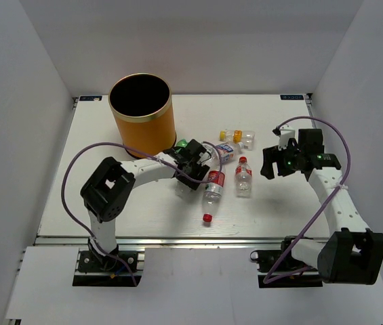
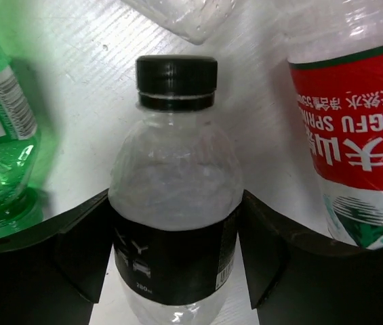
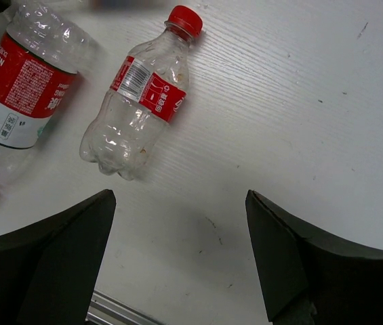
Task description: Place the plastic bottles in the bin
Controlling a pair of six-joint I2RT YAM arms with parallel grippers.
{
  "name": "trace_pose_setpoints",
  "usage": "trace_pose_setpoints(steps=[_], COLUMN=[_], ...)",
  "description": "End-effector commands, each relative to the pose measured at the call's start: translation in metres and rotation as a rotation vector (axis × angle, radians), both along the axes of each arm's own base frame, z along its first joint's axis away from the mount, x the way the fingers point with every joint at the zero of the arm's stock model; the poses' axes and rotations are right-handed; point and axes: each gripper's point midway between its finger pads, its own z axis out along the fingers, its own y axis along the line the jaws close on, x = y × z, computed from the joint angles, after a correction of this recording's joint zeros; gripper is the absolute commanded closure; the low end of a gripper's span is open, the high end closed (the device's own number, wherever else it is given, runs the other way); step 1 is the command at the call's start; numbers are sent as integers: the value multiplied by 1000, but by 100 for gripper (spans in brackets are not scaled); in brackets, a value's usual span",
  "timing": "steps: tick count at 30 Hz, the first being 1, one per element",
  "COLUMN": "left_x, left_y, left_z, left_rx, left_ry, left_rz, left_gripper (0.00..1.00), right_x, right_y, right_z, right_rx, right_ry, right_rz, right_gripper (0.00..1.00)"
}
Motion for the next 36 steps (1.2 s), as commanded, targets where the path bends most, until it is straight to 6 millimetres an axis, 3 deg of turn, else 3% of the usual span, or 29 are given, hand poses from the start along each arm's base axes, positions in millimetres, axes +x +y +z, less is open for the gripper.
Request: trace_pose_setpoints(steps=[1, 3, 4, 6, 7, 9, 10, 12, 13, 15, 16, 18, 19, 20, 24, 29, 30, 32, 34, 36], left_x=[-3, -4, -5, -6, -3, 10, 18, 28, 40, 59, 63, 85, 91, 95, 127, 169, 177, 191, 210, 218], left_y=[-8, -11, -14, -22, -27, -39, -47, -47, -42, -24, -19, 8, 19, 30, 88, 122, 137, 148, 162, 170], left_z=[3, 11, 15, 36, 60, 114, 166, 218, 263, 306, 349, 373, 396, 407, 415, 369, 366, 365, 346, 340], left_rx=[-30, -59, -77, -103, -149, -231, -311, -354, -387, -374, -420, -372, -385, -383, -326, -229, -215, -216, -164, -141], left_ry=[-2, -12, -11, -21, -52, -146, -226, -322, -398, -524, -605, -701, -756, -787, -849, -788, -790, -797, -774, -761], left_rz=[-14, -22, -29, -45, -53, -52, -55, -40, -15, 65, 100, 204, 255, 296, 516, 637, 682, 721, 759, 776], left_gripper=[31, 46, 62, 76, 83, 85, 85, 85, 85, 85, 85, 85, 85, 85, 85, 78, 76, 70, 63, 43], right_x=[11, 13, 14, 14, 14, 15, 15, 18, 20, 24, 27, 28, 29, 30, 35, 33, 36, 33, 30, 29], right_y=[6, 6, 7, 15, 20, 26, 31, 35, 40, 43, 45, 49, 51, 53, 60, 65, 65, 65, 64, 64], right_z=[9, 10, 13, 12, 15, 11, 12, 8, 9, 3, -2, -12, -14, -15, -32, -54, -54, -59, -65, -66], right_rx=[29, 38, 41, 72, 96, 109, 114, 119, 112, 119, 102, 97, 91, 90, 61, 21, 21, 2, -19, -32], right_ry=[-33, -33, -35, -9, 0, 35, 41, 67, 62, 104, 123, 180, 190, 194, 243, 286, 270, 280, 296, 305], right_rz=[11, 12, 17, 48, 61, 77, 81, 76, 87, 65, 58, 47, 46, 45, -4, -46, -48, -46, -42, -40], right_gripper=[17, 17, 17, 17, 17, 19, 19, 19, 19, 20, 20, 20, 20, 20, 17, 16, 16, 14, 11, 11])
